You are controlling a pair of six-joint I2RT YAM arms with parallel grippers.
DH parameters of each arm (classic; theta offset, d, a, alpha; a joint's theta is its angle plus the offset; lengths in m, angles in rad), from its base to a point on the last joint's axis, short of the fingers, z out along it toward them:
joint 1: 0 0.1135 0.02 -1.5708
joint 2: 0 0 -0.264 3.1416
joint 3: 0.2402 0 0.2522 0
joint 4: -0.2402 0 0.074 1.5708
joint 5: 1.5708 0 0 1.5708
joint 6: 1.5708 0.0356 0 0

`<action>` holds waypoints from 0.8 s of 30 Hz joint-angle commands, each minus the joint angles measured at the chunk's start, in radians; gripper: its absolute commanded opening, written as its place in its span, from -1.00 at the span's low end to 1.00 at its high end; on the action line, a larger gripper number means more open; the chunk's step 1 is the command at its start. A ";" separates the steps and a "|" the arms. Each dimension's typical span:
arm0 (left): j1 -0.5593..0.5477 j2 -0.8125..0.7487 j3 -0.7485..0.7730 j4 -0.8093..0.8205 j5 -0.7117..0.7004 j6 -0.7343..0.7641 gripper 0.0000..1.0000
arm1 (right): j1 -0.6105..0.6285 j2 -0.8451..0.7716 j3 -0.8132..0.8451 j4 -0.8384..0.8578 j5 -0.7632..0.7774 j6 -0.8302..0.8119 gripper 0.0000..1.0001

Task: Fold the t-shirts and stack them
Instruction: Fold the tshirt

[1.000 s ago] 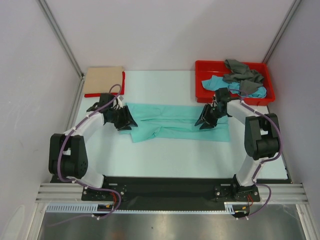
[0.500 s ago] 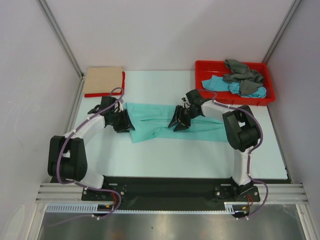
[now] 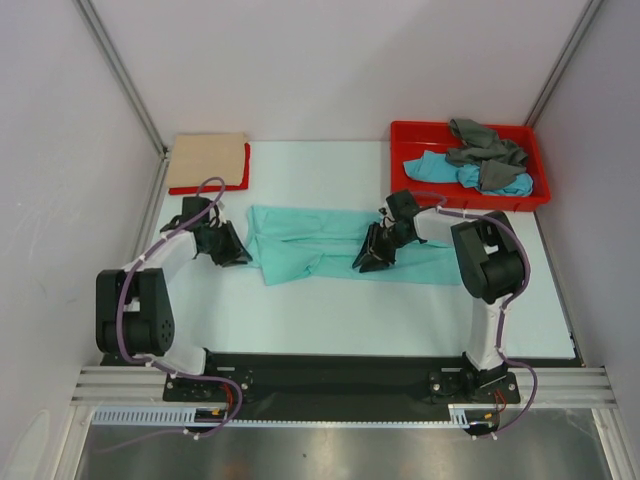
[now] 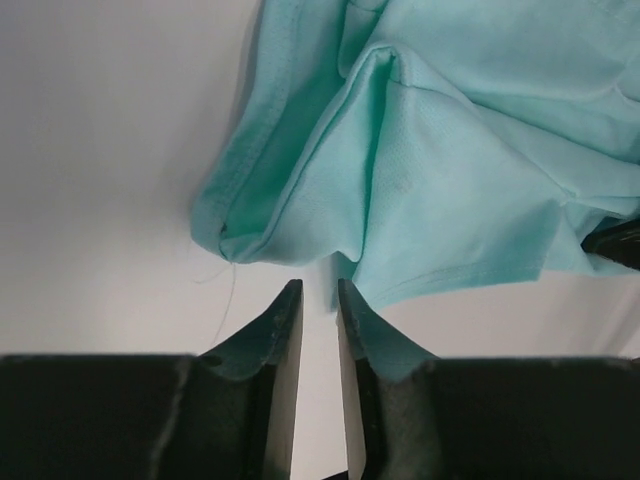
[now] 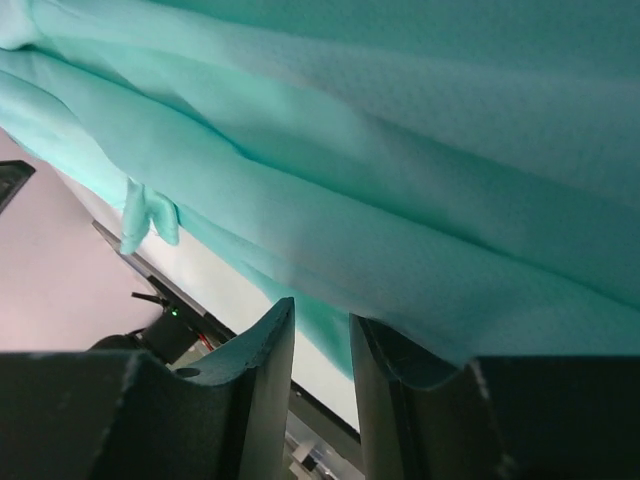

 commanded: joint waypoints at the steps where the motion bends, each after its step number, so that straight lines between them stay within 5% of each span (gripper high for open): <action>1: 0.000 -0.065 -0.006 0.047 0.047 -0.022 -0.47 | -0.003 -0.073 -0.031 -0.002 0.022 -0.035 -0.31; 2: -0.002 -0.072 -0.005 0.050 0.040 -0.044 -0.31 | -0.009 -0.085 -0.037 0.001 0.023 -0.033 -0.31; 5: 0.000 -0.051 0.008 0.091 0.034 -0.082 -0.29 | -0.021 -0.097 -0.043 0.001 0.025 -0.033 -0.32; 12: -0.002 0.086 0.066 0.114 0.094 -0.133 -0.49 | -0.041 -0.113 -0.034 -0.028 0.036 -0.049 -0.34; 24: 0.035 0.070 -0.094 0.104 0.036 -0.153 -0.60 | -0.067 -0.128 -0.074 -0.022 0.036 -0.064 -0.35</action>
